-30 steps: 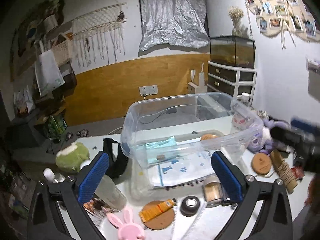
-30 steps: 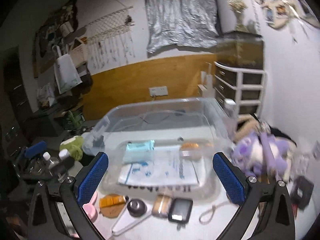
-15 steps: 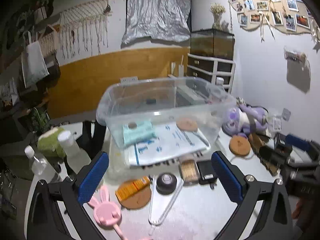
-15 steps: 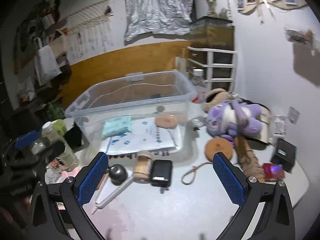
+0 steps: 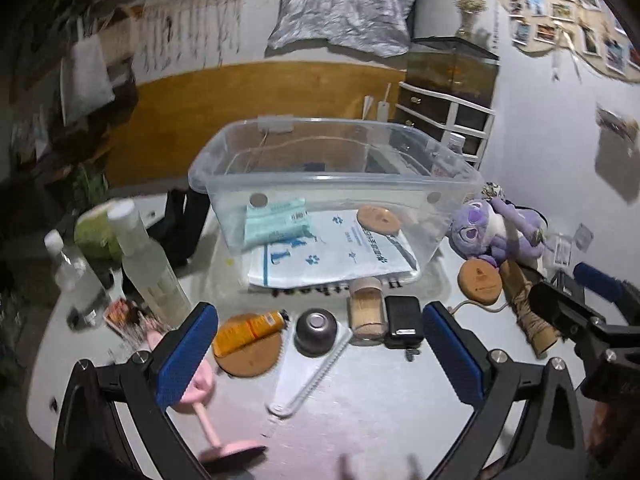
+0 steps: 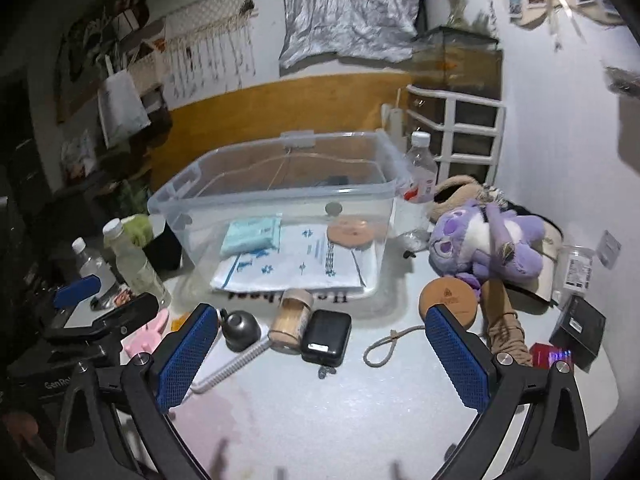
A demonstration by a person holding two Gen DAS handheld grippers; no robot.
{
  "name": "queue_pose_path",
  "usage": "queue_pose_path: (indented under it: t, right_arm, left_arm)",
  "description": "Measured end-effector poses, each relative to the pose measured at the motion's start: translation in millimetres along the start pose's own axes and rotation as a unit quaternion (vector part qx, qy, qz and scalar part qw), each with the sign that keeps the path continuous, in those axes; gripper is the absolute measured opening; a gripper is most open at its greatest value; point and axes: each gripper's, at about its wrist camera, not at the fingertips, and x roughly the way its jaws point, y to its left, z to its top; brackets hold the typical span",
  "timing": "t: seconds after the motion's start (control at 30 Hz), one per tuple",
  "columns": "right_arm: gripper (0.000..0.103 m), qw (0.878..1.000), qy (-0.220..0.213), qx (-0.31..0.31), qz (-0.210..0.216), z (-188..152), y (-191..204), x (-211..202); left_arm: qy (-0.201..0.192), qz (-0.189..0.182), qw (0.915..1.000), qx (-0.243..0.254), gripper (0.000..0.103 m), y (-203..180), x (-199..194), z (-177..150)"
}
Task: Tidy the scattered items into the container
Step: 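Move the right gripper toward the cork coasters beside the purple plush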
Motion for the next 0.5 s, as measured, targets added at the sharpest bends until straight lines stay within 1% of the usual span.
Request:
queue_pose_path:
  t: [0.03,0.07,0.13,0.2,0.23,0.27,0.3,0.4,0.43,0.47,0.5]
  right_arm:
    - [0.101,1.000,0.005,-0.005,0.001,1.7,-6.1,3.5]
    - [0.098,1.000,0.010,-0.009,0.002,3.3,-12.0,7.2]
    - [0.084,0.999,0.027,-0.024,-0.004,5.5,-22.0,18.2]
    - [0.057,0.997,0.061,-0.042,-0.014,3.1,-36.9,38.6]
    - [0.050,0.996,0.073,-0.054,-0.018,0.0,-41.4,47.2]
    - [0.040,0.992,0.093,-0.078,-0.026,-7.0,-47.5,61.6]
    - [0.038,0.989,0.108,-0.100,-0.033,-13.7,-51.9,72.7]
    - [0.035,0.978,0.145,-0.141,-0.041,-32.0,-65.9,100.1]
    - [0.035,0.976,0.155,-0.148,-0.040,-36.4,-70.7,107.8]
    - [0.035,0.974,0.162,-0.155,-0.044,-39.7,-75.9,115.4]
    - [0.035,0.971,0.168,-0.162,-0.047,-42.8,-81.0,123.1]
  left_arm:
    - [0.001,0.003,1.0000,-0.003,0.101,-3.4,1.0,-0.1]
    - [0.002,0.006,1.0000,-0.007,0.101,-6.9,1.9,-0.2]
    - [0.005,0.012,0.9999,-0.011,0.101,-16.3,4.3,-0.8]
    - [0.006,0.017,0.9998,-0.011,0.101,-27.9,6.6,-1.6]
    - [0.006,0.019,0.9997,-0.011,0.101,-33.6,7.6,-2.0]
    - [0.006,0.022,0.9997,-0.012,0.101,-37.9,8.3,-2.2]
    - [0.007,0.024,0.9996,-0.014,0.101,-42.1,9.1,-2.5]
    - [0.013,0.038,0.9990,-0.019,0.100,-51.0,12.3,-5.2]
    - [0.017,0.041,0.9988,-0.023,0.097,-52.4,13.6,-6.4]
    - [0.021,0.046,0.9983,-0.028,0.091,-52.7,15.2,-7.8]
    - [0.025,0.053,0.9977,-0.035,0.090,-51.7,15.6,-9.4]
